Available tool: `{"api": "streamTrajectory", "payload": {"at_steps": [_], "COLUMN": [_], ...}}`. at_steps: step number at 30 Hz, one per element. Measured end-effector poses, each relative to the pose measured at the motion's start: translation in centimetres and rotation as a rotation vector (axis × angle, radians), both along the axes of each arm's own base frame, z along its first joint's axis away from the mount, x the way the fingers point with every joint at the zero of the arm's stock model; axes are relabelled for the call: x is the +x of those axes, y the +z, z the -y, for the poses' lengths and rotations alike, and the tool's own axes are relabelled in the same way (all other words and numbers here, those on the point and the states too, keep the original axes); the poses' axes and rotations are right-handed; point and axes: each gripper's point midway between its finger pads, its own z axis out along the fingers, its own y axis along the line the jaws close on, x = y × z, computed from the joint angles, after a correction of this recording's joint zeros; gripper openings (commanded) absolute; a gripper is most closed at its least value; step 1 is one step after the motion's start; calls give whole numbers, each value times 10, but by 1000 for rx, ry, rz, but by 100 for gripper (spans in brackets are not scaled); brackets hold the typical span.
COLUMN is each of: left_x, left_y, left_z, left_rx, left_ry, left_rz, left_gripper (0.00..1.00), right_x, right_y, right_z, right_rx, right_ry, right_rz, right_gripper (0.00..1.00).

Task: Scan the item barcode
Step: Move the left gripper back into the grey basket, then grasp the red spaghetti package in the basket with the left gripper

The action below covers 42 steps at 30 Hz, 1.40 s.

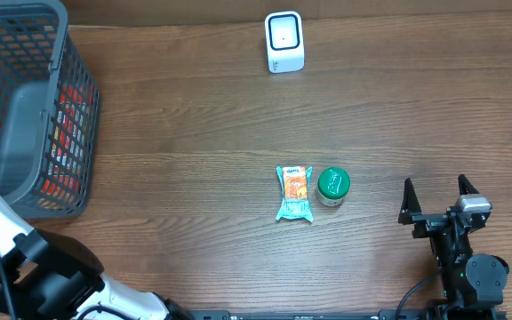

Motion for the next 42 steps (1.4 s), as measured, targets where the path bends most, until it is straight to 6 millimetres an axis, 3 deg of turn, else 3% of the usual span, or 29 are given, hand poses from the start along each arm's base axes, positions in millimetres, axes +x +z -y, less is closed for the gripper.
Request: {"api": "streamTrajectory", "payload": {"at_steps": [8,21,42], "left_x": [36,67,84], "left_y": [-44,-131,-180], "left_z": [7,26,47], "left_rx": [-63,-222,-289], "left_ry": [-298,-617,-862], "left_rz": [-48,-99,-83], "left_gripper": [100,100,100], "right_x": [0,0,0], "right_y": [0,0,0], "right_z": [0,0,0], "right_rx": [0,0,0], "right_ry": [0,0,0], "right_rz": [0,0,0], "right_gripper": [100,100,100]}}
